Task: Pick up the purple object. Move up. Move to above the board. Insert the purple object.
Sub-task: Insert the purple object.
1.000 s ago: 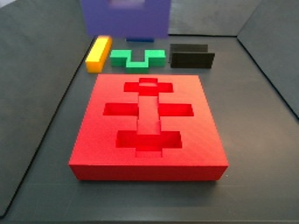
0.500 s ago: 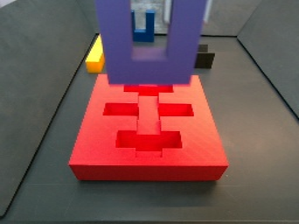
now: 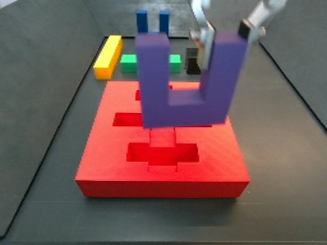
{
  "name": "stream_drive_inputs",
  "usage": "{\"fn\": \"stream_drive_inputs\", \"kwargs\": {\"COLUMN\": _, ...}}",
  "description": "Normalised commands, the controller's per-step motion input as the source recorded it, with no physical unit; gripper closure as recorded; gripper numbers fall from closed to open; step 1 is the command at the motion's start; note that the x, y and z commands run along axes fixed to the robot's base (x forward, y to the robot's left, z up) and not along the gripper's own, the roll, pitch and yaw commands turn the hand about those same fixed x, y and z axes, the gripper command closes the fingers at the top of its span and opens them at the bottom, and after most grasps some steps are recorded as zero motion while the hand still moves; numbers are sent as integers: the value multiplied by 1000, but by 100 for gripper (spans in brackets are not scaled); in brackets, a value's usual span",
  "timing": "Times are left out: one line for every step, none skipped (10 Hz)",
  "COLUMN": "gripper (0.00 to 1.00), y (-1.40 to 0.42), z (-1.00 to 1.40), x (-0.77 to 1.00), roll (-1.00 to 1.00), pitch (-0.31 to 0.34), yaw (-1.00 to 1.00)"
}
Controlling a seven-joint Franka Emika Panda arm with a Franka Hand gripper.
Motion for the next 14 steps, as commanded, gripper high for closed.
{"fn": "stream_drive_inputs", "kwargs": {"gripper": 100, "y": -189, "z": -317, "x": 480, "roll": 176, "pitch": 0, "yaw": 274}}
{"fn": "stream_drive_inputs", "kwargs": {"gripper": 100, "y": -209, "z": -217, "x": 223, "roll": 247, "pitch": 46, "yaw": 271}}
{"fn": "stream_drive_inputs", "kwargs": {"gripper": 100, "y": -114, "z": -223, "x": 0, "roll": 253, "pitch": 51, "yaw": 174}}
{"fn": "stream_drive_inputs", "kwargs": {"gripper": 100, "y": 0, "z": -269, "x": -54, "roll": 191, "pitch": 61, "yaw": 34}}
{"fn": "stream_drive_inputs", "kwargs": {"gripper": 100, "y": 0, "z": -271, "x": -31, "roll": 186, "pitch": 70, "yaw": 0}}
{"fn": "stream_drive_inputs", "kwargs": {"gripper": 100, "y": 0, "z": -280, "x": 0, "roll": 177, "pitch": 67, "yaw": 0}}
{"fn": "stream_drive_inputs", "kwargs": {"gripper": 100, "y": -9, "z": -260, "x": -77, "roll": 89, "pitch": 33, "yaw": 0}}
{"fn": "stream_drive_inputs", "kwargs": {"gripper": 100, "y": -57, "z": -180, "x": -200, "roll": 3, "pitch": 0, "yaw": -169}}
{"fn": "stream_drive_inputs", "kwargs": {"gripper": 100, "y": -60, "z": -129, "x": -197, "roll": -34, "pitch": 0, "yaw": -254}}
{"fn": "stream_drive_inputs", "kwargs": {"gripper": 100, "y": -40, "z": -131, "x": -137, "roll": -109, "pitch": -51, "yaw": -280}}
{"fn": "stream_drive_inputs", "kwargs": {"gripper": 100, "y": -43, "z": -106, "x": -140, "roll": -104, "pitch": -27, "yaw": -357}}
{"fn": "stream_drive_inputs", "kwargs": {"gripper": 100, "y": -29, "z": -86, "x": -194, "roll": -87, "pitch": -3, "yaw": -360}}
{"fn": "stream_drive_inputs", "kwargs": {"gripper": 100, "y": -6, "z": -34, "x": -160, "roll": -60, "pitch": 0, "yaw": -231}}
{"fn": "stream_drive_inputs", "kwargs": {"gripper": 100, "y": 0, "z": -51, "x": -174, "roll": -64, "pitch": -9, "yaw": -214}}
